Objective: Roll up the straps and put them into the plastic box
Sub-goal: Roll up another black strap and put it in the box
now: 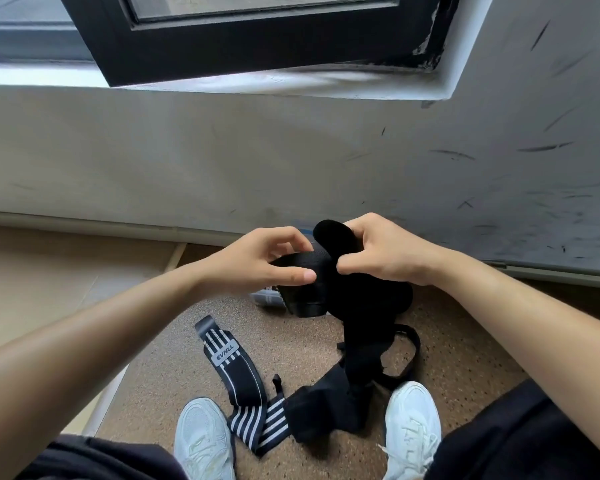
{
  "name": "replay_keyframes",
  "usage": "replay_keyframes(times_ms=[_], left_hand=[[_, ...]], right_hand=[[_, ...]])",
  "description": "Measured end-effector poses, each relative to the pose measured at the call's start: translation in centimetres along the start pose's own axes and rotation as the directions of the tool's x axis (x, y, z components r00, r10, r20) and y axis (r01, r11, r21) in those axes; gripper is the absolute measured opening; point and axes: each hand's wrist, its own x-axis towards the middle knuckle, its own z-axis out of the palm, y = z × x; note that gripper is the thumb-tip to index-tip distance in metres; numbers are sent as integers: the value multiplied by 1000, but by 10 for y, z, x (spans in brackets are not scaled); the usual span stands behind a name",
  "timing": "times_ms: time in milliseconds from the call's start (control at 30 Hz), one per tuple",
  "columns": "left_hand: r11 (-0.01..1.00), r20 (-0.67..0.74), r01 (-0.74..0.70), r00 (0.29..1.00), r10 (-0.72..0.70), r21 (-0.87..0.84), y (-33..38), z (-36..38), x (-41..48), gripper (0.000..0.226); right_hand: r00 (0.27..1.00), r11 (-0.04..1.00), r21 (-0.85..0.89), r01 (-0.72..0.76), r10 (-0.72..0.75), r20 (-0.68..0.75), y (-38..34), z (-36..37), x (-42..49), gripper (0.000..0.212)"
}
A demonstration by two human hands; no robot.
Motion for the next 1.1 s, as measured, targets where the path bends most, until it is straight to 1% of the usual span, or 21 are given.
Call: replay_keyframes(times_ms=[67, 133, 200, 267, 333, 400, 433, 467, 567, 600, 633, 667, 767, 800, 867, 900, 933, 1000, 1100], left_hand=[[1000, 10, -15, 1000, 15, 9, 5, 3, 0, 21], [1000, -12, 8, 1000, -8, 25, 5, 1, 0, 14], [999, -68, 39, 997, -39, 4, 2, -4, -2, 10], [997, -147, 63, 987, -69, -46, -3, -9, -3, 9], [989, -221, 82, 969, -109, -125, -9, -13, -4, 11], [973, -262, 88, 954, -144, -215, -12, -15, -5, 13], [965, -272, 84, 950, -152, -247, -11, -16, -5, 14], [960, -278, 77, 948, -154, -271, -10, -16, -5, 14], [949, -290, 55, 945, -150, -310, -2, -14, -4, 14], [947, -295, 47, 944, -146, -317, 1, -13, -5, 15], [945, -300, 39, 943, -142, -325, 4, -12, -5, 15], [942, -305, 31, 942, -140, -336, 7, -11, -6, 15], [921, -321, 19, 934, -155, -389, 10, -8, -8, 18], [915, -326, 17, 931, -161, -403, 10, -8, -9, 19], [909, -339, 14, 925, -170, -417, 10, -7, -10, 19], [905, -346, 11, 922, -174, -425, 11, -7, -11, 17], [901, -356, 9, 917, -180, -434, 12, -7, -11, 16], [895, -372, 13, 907, -199, -447, 13, -7, -12, 17], [882, -368, 33, 901, -230, -471, 14, -9, -15, 18]], right_hand=[[1000, 1000, -3, 10, -10, -24, 1, 2, 0, 23], [997, 999, 47, 25, -21, -70, 5, 4, 1, 8], [986, 992, 118, 36, -16, -164, 8, 4, 3, 23], [970, 980, 193, 52, -4, -243, 9, 2, 3, 25], [945, 977, 204, 67, 4, -327, 9, 1, 3, 19], [919, 973, 219, 71, 22, -395, 9, 2, 4, 8], [913, 971, 222, 86, 12, -409, 8, 2, 4, 10], [914, 967, 236, 101, 4, -406, 7, 2, 4, 16], [923, 945, 289, 151, -30, -384, 3, 3, 1, 47], [922, 941, 305, 149, -22, -385, 1, 3, 1, 52], [922, 940, 307, 149, -19, -388, 1, 4, 0, 52], [919, 944, 297, 144, -16, -395, 1, 5, -1, 47], [918, 946, 288, 148, -23, -396, -1, 8, -3, 29], [919, 946, 288, 149, -25, -394, -3, 9, -4, 31], [922, 946, 290, 146, -23, -388, -4, 9, -5, 40], [921, 944, 288, 160, -38, -387, -4, 9, -6, 37], [919, 948, 269, 169, -53, -390, -3, 10, -6, 29], [910, 967, 192, 166, -75, -408, -1, 10, -7, 16], [889, 974, 145, 176, -94, -448, 1, 10, -7, 16]])
